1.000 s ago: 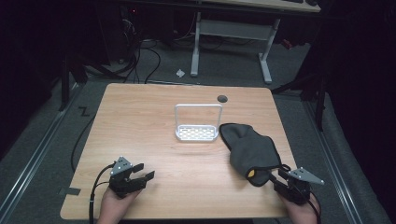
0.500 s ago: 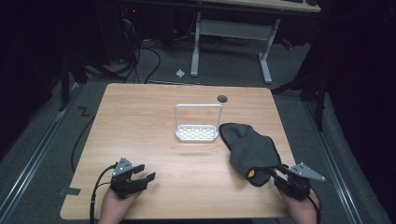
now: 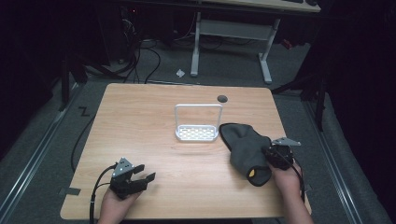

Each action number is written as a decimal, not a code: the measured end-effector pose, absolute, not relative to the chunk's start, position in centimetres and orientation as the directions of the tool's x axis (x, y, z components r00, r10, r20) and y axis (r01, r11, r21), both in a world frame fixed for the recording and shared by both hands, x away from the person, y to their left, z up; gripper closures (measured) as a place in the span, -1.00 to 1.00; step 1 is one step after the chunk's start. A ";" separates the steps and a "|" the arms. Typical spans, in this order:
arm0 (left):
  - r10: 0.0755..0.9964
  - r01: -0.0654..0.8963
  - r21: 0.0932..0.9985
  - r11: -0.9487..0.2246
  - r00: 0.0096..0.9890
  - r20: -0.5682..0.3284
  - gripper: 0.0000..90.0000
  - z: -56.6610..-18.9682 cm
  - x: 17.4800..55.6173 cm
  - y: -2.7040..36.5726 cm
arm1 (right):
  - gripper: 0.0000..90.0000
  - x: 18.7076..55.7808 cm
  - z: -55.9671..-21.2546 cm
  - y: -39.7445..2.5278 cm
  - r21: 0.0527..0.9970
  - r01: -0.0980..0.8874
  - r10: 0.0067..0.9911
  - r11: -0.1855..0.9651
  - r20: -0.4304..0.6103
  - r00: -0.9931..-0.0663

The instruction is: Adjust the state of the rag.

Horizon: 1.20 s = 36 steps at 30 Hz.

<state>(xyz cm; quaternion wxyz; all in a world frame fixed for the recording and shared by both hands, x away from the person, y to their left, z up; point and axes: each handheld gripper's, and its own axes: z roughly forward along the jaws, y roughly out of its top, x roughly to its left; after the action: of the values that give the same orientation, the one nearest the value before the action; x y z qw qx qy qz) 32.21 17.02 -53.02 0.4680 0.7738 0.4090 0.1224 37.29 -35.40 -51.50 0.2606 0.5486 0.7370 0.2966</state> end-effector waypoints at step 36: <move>0.594 0.414 0.844 -0.340 0.791 -0.148 -0.13 -51.6 29.1 9.9 | 0.95 30.0 -52.2 -22.8 0.717 0.481 0.715 0.504 -0.033 -0.699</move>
<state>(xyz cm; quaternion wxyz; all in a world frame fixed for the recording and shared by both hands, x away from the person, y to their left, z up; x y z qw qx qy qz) 29.05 9.90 -51.58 0.4836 0.8134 0.3097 0.0929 29.95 -22.82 -52.16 0.1652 0.3513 0.8512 0.3531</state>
